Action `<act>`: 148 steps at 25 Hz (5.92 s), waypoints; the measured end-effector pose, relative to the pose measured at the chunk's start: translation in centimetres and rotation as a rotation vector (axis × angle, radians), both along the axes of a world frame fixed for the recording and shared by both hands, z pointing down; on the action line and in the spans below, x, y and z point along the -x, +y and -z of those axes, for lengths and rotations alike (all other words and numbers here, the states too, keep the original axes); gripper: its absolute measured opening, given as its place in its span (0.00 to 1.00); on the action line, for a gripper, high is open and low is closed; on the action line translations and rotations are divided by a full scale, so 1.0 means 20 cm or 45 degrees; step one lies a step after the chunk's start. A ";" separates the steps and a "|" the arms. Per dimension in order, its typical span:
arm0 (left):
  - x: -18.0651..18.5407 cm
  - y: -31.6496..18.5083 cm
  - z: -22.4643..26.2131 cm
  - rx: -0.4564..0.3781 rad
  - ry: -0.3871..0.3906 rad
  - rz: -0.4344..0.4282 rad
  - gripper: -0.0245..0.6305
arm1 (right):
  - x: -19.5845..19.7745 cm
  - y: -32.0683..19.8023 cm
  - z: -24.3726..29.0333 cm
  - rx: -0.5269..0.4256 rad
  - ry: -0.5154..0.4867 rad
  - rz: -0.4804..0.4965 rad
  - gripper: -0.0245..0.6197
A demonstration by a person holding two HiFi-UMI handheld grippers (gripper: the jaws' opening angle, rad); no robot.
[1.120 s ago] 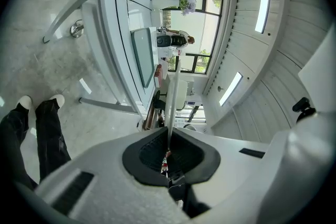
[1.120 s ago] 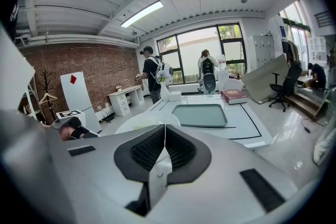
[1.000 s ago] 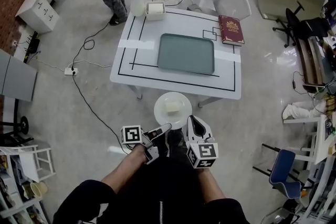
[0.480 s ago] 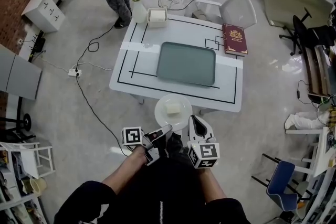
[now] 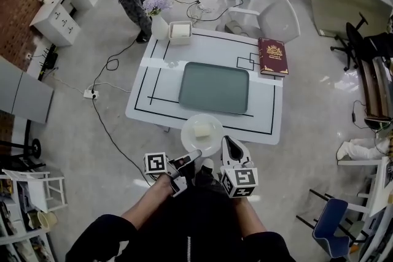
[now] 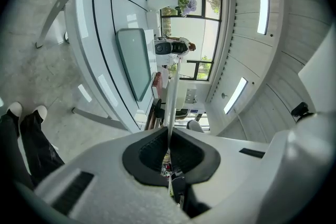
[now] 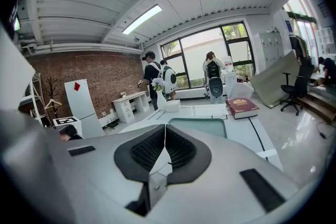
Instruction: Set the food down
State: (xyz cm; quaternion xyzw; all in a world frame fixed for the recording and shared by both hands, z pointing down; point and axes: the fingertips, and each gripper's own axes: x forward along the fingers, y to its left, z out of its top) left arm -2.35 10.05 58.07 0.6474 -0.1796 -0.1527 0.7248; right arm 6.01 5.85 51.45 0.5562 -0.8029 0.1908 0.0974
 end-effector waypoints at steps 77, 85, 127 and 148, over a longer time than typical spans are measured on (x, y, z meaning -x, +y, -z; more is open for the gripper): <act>-0.08 -1.19 -0.27 0.125 -0.009 -0.196 0.06 | -0.11 -1.03 -0.07 0.130 0.073 -0.170 0.05; -0.11 -1.24 -0.36 0.175 -0.021 -0.171 0.06 | -0.14 -1.09 -0.05 0.135 0.091 -0.121 0.05; -0.38 -1.37 -0.71 0.518 0.037 -0.110 0.13 | -0.45 -1.01 -0.22 0.260 -0.005 -0.250 0.05; -0.35 -1.25 -0.72 0.593 0.074 -0.096 0.18 | -0.39 -0.93 -0.21 0.259 0.000 -0.234 0.05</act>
